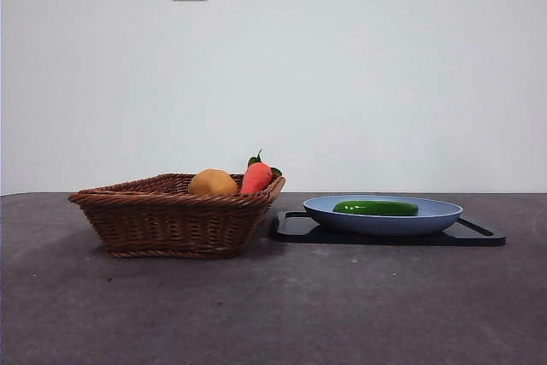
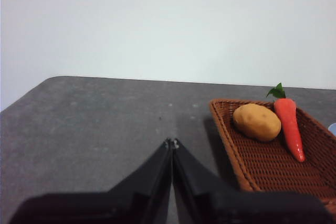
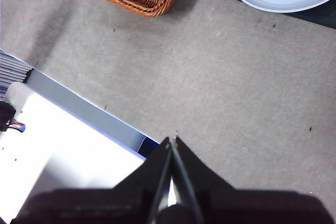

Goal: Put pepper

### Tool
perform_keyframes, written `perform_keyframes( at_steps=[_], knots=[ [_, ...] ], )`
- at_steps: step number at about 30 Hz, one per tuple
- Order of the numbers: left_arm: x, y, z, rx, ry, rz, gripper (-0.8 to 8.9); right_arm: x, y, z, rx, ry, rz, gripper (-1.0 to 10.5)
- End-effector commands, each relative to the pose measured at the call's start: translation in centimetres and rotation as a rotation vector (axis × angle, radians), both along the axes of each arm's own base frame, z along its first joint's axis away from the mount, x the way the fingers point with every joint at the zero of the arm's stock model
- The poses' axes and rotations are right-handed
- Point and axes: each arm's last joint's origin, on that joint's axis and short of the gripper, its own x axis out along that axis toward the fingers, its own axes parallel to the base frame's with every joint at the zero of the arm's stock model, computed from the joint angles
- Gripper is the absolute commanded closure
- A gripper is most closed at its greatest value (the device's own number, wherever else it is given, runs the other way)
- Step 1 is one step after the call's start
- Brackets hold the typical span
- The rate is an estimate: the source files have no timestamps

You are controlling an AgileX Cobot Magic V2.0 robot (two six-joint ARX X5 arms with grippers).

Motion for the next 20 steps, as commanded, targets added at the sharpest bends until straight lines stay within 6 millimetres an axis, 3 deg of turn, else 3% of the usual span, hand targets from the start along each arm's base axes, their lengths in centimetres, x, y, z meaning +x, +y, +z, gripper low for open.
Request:
perform_keyframes(
  at_steps=[1, 14, 20],
  knots=[
    [0.0, 0.0, -0.5, -0.012, -0.001, -0.001, 8.05, -0.1, 0.1, 0.3, -0.004, -0.001, 0.012, 9.4],
    [-0.1, 0.0, -2.8, -0.043, 0.210, -0.005, 8.05, -0.1, 0.1, 0.3, -0.004, -0.001, 0.012, 9.4],
    [-0.1, 0.0, -2.7, -0.042, 0.200, -0.001, 8.05, -0.1, 0.1, 0.3, -0.004, -0.001, 0.012, 9.4]
  ],
)
